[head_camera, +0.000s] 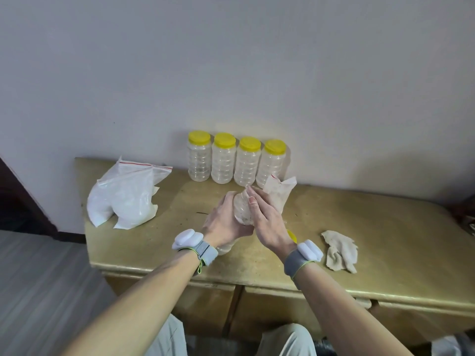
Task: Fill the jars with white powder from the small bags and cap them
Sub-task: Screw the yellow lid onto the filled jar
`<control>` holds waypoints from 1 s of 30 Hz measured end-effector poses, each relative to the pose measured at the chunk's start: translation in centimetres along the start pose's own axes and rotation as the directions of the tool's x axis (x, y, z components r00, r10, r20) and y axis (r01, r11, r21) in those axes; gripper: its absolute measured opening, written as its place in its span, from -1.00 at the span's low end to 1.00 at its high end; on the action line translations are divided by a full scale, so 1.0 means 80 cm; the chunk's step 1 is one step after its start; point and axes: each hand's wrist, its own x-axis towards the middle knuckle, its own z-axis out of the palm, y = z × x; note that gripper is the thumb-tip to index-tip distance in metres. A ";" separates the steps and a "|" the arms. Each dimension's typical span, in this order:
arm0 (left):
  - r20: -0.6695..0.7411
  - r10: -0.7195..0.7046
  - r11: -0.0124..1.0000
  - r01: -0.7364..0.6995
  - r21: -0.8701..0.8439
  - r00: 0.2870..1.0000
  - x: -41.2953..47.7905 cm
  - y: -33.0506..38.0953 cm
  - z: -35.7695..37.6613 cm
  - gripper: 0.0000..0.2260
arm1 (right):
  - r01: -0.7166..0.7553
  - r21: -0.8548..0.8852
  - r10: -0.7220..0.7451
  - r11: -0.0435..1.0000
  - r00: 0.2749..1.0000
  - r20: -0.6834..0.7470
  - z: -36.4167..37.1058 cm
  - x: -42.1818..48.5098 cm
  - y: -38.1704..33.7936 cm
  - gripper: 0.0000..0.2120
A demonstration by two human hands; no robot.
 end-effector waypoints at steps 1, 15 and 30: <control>-0.004 0.000 1.000 0.000 -0.001 1.000 0.000 -0.001 0.000 -0.22 | 0.000 0.009 -0.001 1.000 1.000 0.020 -0.002 0.000 -0.002 -0.62; 0.082 -0.029 0.979 0.012 0.202 0.996 -0.007 -0.034 -0.006 -0.29 | -0.478 -0.594 0.471 0.647 0.863 -0.182 -0.044 -0.042 0.089 -0.21; 0.124 0.051 0.902 -0.099 0.420 0.991 -0.017 -0.032 -0.002 -0.22 | -0.236 -0.376 0.326 0.896 0.925 0.197 -0.054 -0.007 0.038 -0.23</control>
